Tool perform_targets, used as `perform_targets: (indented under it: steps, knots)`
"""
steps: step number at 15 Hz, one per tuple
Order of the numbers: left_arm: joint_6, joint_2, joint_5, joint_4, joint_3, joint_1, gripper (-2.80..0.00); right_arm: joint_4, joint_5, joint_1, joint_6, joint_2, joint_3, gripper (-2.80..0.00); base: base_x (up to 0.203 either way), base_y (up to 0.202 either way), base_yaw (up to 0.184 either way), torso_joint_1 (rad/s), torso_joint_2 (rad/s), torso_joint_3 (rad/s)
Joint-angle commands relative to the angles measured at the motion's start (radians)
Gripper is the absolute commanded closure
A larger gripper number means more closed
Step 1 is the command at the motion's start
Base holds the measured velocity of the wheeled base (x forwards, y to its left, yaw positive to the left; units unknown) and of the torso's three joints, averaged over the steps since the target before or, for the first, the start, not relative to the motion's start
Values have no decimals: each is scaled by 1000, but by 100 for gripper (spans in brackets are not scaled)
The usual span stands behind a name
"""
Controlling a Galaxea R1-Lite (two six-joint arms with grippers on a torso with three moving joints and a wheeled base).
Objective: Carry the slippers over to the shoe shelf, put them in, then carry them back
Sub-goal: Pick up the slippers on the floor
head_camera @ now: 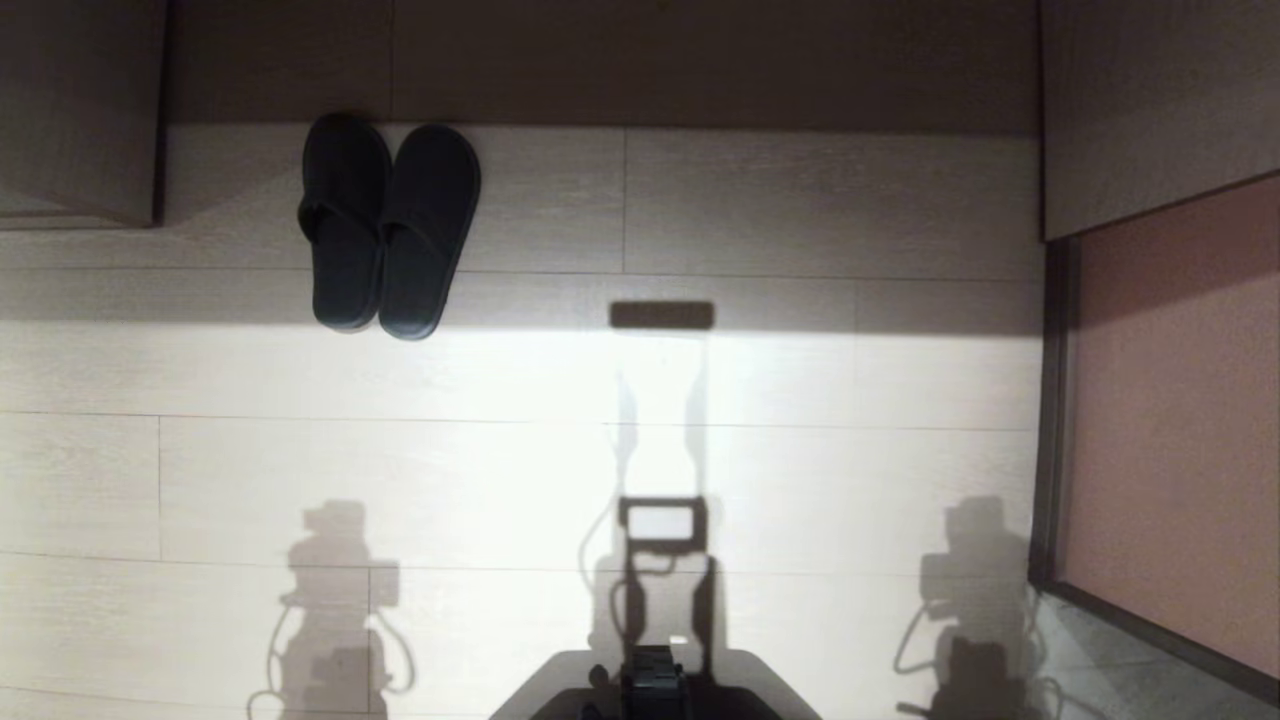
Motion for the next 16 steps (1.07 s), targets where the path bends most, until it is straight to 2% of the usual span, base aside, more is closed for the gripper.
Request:
perform_targets:
  steps: [1,13,16]
  knots:
    - [0,1,0,1,0,0,0,0,1,0,0,-1,0,0,0,0,0,5,0,-201]
    - [0,0,0,1,0,1,0,0,1,0,0,-1,0,0,0,0,0,3,1,-198]
    - [0,0,-1,-1,0,1,0,0,1,1,0,-1,0,0,0,0,0,5,4,-94]
